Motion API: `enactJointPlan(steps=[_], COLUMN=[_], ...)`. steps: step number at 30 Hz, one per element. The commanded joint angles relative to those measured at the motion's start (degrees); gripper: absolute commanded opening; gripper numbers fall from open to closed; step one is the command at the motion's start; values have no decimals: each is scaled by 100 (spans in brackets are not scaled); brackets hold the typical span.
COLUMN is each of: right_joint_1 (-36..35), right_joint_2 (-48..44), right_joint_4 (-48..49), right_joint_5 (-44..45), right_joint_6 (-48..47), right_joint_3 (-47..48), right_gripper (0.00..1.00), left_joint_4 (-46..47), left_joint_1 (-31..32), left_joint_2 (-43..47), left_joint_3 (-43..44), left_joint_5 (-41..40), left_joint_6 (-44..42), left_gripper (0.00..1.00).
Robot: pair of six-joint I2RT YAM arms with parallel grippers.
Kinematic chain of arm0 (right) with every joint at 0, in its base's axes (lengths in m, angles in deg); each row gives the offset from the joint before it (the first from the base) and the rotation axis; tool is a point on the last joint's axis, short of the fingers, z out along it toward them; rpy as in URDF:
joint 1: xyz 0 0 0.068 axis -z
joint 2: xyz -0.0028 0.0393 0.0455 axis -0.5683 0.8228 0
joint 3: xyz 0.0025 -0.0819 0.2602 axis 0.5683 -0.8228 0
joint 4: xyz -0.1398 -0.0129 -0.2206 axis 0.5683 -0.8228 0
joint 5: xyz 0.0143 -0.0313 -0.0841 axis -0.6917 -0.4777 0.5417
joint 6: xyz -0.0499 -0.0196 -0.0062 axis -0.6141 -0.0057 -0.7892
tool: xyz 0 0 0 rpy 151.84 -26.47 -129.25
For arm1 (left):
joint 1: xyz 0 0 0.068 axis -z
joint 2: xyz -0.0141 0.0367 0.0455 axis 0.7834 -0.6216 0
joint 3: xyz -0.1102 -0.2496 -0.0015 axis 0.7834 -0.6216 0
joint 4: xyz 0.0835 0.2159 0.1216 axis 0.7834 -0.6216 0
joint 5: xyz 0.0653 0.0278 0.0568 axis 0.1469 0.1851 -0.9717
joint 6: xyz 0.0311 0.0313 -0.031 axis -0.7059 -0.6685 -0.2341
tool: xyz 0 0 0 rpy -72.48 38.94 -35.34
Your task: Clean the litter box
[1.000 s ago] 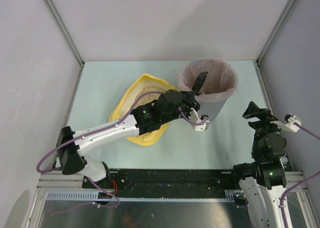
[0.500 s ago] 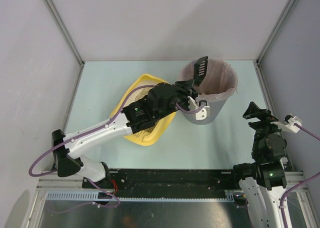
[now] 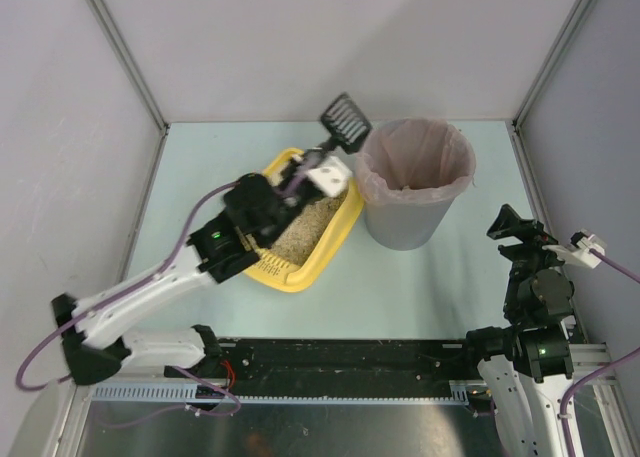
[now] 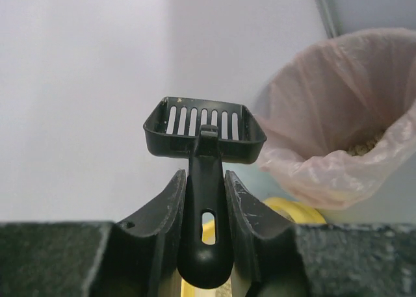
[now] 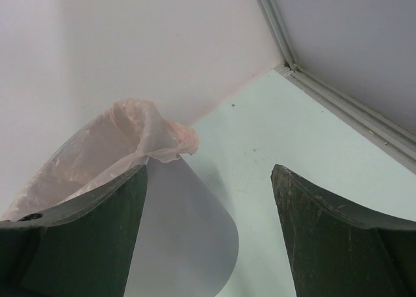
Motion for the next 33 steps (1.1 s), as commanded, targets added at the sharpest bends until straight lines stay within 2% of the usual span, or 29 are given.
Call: enactJointPlan(steps=[1, 5, 7, 11, 15, 19, 22, 27, 33], right_joint_1=[21, 21, 21, 12, 21, 21, 21, 21, 21], right_joint_2=[55, 12, -102, -287, -358, -244, -164, -50, 73], right_joint_4=[237, 238, 194, 141, 132, 123, 158, 220, 246], right_joint_5=[290, 510, 677, 792, 783, 774, 651, 449, 379], right_joint_6=[-196, -372, -381, -311, -241, -118, 40, 181, 252], right_joint_3=[19, 45, 45, 54, 80, 72, 80, 80, 80], right_gripper=[82, 82, 82, 82, 82, 82, 82, 81, 81], left_joint_4=[917, 971, 971, 673, -275, -374, -321, 591, 1303], left_joint_1=[-303, -488, -742, -1156, -1341, -1455, -1534, -1718, -1903], left_joint_2=[1333, 2230, 2816, 3575, 3664, 3638, 3436, 3427, 3058], left_joint_3=[-1034, -2030, -2608, -3201, -3253, -3674, -3973, -4606, -4879], left_joint_5=[-367, -867, -860, -798, -702, -202, -121, 176, 599], left_joint_6=[1707, 2121, 2560, 3254, 3405, 3650, 3932, 4081, 4213], left_gripper=[0, 0, 0, 0, 0, 0, 0, 0, 0])
